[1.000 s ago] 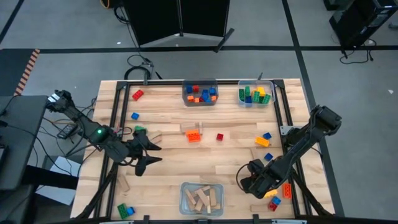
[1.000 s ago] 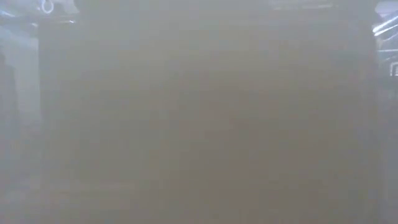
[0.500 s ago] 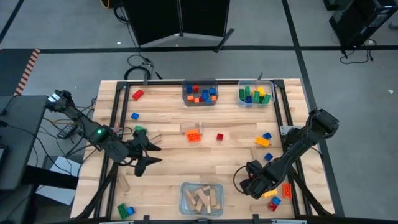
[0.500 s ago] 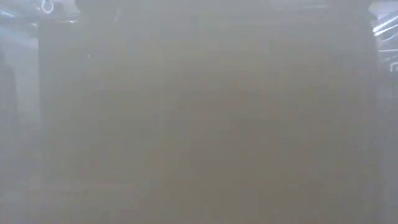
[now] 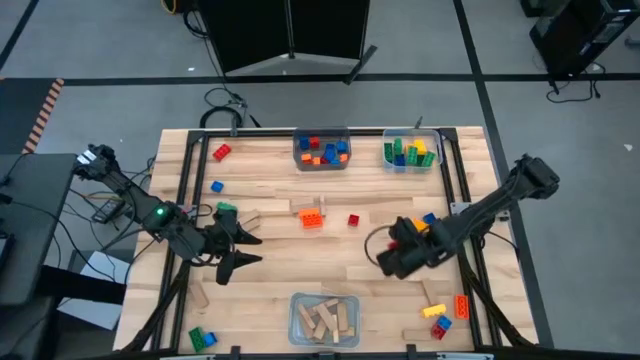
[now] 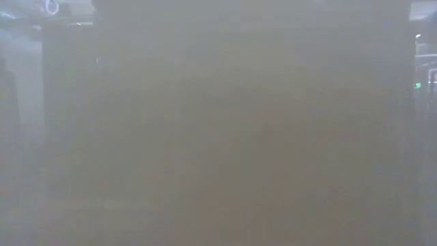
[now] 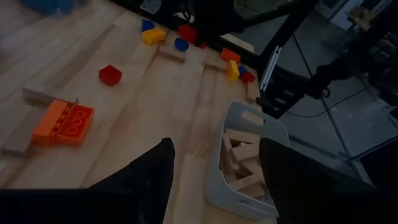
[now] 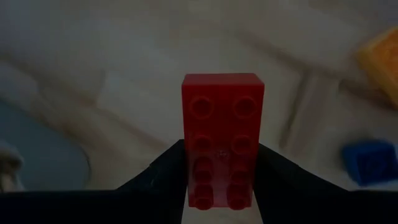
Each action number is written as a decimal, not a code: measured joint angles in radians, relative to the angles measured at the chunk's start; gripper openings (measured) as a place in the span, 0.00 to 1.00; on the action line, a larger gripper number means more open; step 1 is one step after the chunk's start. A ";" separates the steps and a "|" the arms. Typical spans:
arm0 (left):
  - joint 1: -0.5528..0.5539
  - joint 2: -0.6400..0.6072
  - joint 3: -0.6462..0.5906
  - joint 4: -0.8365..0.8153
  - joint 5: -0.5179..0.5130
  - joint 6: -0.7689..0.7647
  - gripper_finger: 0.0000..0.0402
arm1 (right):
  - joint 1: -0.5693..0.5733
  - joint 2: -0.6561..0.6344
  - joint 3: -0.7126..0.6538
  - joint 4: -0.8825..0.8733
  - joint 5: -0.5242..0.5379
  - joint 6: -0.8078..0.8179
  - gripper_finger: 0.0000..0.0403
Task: Sort blocks by size
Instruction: Put the large red game piece into the transparent bin, then put the small blue game piece into the black bin
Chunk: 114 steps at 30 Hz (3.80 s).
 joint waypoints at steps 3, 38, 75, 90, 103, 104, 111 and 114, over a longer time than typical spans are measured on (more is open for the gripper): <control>0.000 0.000 0.000 0.000 0.012 0.000 0.60 | -0.037 -0.007 0.000 0.013 0.043 0.008 0.38; 0.458 -0.305 -0.085 -0.295 0.090 0.464 0.60 | -0.886 0.050 0.157 0.161 -0.032 -0.693 0.38; 0.819 -0.314 -0.085 -0.215 0.203 0.547 0.60 | -1.409 0.122 0.094 0.126 -0.159 -1.128 0.86; 0.818 -0.314 -0.085 0.003 0.203 0.516 0.60 | -1.153 -0.094 0.094 0.029 -0.034 -0.928 0.66; 0.818 -0.315 -0.085 0.024 0.246 0.500 0.60 | -0.704 -0.127 0.094 -0.038 0.068 -0.539 0.60; 0.818 -0.315 -0.085 0.025 0.251 0.493 0.60 | -0.663 -0.125 0.092 -0.042 0.077 -0.503 0.60; 0.818 -0.313 -0.085 -0.010 0.256 0.385 0.60 | -0.376 -0.119 0.026 -0.058 0.102 -0.207 0.59; 0.818 -0.313 -0.085 -0.040 0.255 0.386 0.60 | -0.251 -0.114 -0.024 -0.058 0.104 -0.056 0.59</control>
